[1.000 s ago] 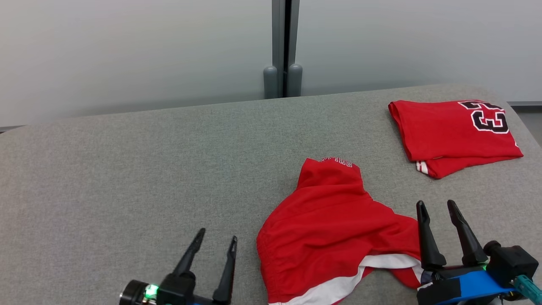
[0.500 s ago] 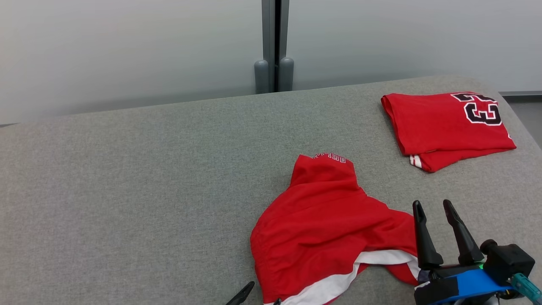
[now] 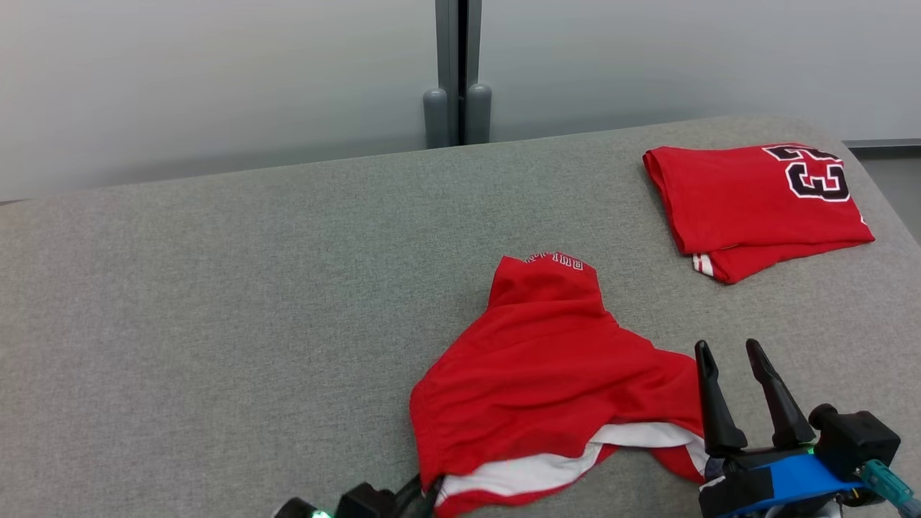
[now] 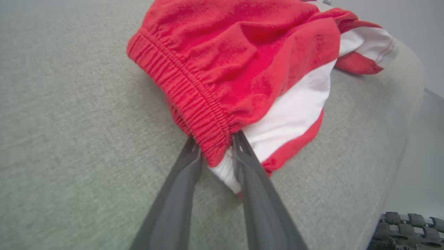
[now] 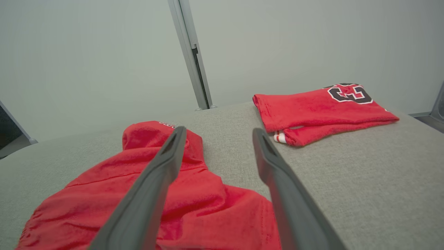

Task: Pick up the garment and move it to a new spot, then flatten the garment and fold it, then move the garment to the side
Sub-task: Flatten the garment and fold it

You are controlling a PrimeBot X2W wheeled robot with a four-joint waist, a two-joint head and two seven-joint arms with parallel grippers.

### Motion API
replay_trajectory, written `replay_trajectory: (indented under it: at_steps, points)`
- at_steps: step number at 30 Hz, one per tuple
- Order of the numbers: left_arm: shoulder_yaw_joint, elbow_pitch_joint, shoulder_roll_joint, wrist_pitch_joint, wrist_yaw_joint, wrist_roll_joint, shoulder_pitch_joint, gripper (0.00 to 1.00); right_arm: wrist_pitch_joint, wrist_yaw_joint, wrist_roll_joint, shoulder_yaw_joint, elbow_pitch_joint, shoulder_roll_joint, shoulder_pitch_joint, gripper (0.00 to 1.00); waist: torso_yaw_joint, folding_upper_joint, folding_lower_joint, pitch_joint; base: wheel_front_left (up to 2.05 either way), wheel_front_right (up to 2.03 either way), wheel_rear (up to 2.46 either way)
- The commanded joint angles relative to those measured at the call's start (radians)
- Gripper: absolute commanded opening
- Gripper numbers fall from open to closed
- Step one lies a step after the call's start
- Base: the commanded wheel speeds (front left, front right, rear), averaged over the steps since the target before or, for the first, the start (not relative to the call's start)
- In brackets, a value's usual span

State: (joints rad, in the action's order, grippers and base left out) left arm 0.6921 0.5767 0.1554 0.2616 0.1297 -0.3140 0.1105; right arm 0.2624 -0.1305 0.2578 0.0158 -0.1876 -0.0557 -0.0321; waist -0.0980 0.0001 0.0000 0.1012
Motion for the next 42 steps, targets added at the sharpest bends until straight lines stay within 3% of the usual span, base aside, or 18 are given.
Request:
replay_trajectory:
  at_steps: [1,12,15,16,17,30,35,42]
  points:
    - [-0.015,0.001,0.007,0.005,-0.003,0.009,0.024,0.00,0.003,-0.001,0.001,-0.003,-0.006,-0.005,-0.008,1.00,0.002,-0.0001,0.0000,0.002,0.00,0.00,0.00]
    - [-0.231,-0.049,0.091,0.004,-0.050,0.039,0.023,0.00,0.003,-0.001,-0.006,-0.042,-0.082,-0.013,-0.002,1.00,0.029,-0.0001,0.0000,0.000,0.00,0.00,0.00]
    - [-0.259,-0.056,0.097,0.005,-0.045,0.049,0.010,0.00,0.003,0.000,-0.003,-0.043,-0.099,-0.012,-0.002,1.00,0.033,-0.0001,0.0000,0.000,0.00,0.00,0.00]
    - [-0.267,-0.063,0.095,0.005,-0.044,0.054,0.009,0.34,0.003,-0.001,-0.002,-0.041,-0.103,-0.011,-0.002,1.00,0.034,-0.0001,0.0000,0.000,0.00,0.00,0.00]
    - [-0.273,-0.070,0.091,0.005,-0.043,0.059,0.006,1.00,0.003,-0.001,-0.002,-0.039,-0.106,-0.010,-0.003,1.00,0.035,-0.0001,0.0000,0.000,0.00,0.00,0.00]
    - [-0.425,-0.374,0.027,0.004,-0.020,0.135,-0.120,1.00,0.003,-0.001,-0.002,-0.056,-0.120,-0.009,0.011,1.00,0.073,-0.0001,0.0000,-0.032,0.00,0.00,0.00]
    - [-0.539,-0.476,-0.012,0.004,-0.053,0.179,-0.157,1.00,0.003,0.000,-0.005,-0.043,-0.131,-0.012,0.016,1.00,0.080,-0.0001,0.0000,-0.047,0.00,0.00,0.00]
    - [-0.676,-0.486,-0.058,0.004,-0.091,0.209,-0.191,1.00,0.003,0.000,-0.002,-0.026,-0.164,-0.013,0.032,1.00,0.073,-0.0001,0.0000,-0.064,0.00,0.00,0.00]
